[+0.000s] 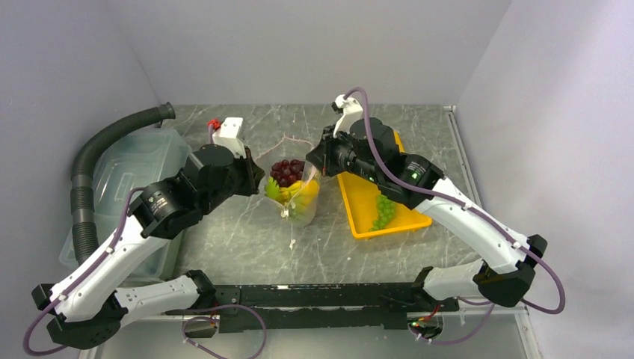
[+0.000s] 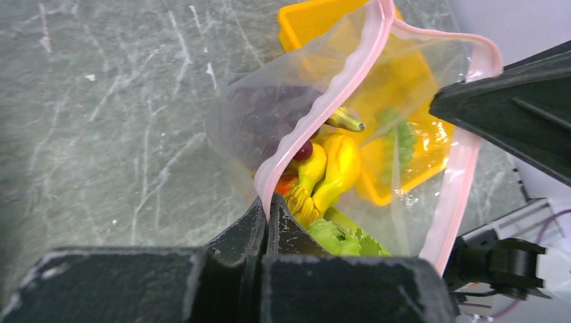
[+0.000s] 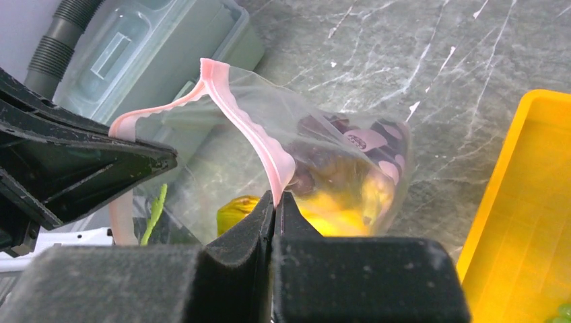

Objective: Place the food in the zip-top bag and seal the zipper
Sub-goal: Adjust the zipper food storage bag at the center of the board, then pick up the fake fruit from the zipper food storage bag.

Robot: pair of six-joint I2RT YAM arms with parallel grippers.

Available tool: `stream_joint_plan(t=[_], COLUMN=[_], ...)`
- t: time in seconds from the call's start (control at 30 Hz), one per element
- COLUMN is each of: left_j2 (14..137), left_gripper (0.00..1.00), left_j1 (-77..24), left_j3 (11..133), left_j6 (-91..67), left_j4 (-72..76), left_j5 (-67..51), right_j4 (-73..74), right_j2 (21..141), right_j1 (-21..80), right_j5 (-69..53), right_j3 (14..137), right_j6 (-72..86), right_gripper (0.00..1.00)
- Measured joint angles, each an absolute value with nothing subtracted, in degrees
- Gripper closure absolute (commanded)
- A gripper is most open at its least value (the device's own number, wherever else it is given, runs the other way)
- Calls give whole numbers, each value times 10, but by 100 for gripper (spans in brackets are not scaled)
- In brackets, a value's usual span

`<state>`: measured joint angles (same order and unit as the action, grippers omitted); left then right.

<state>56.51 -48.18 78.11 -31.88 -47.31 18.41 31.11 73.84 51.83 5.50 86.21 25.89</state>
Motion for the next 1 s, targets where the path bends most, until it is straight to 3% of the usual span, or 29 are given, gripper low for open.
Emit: stream_joint_plan(t=[0.43,1.0], left_j2=[578,639], left_gripper=[100,100], left_j1=[-482,-480], left_j3=[794,767], left_j6=[-260,-234], left_j4=[-488,-447], left_j5=[255,223], right_j4=[277,144], right_j2=[775,802], right_j1=[518,504], right_j5=[53,25], right_j3=[832,657], right_j6=[263,307], right_gripper=[100,100])
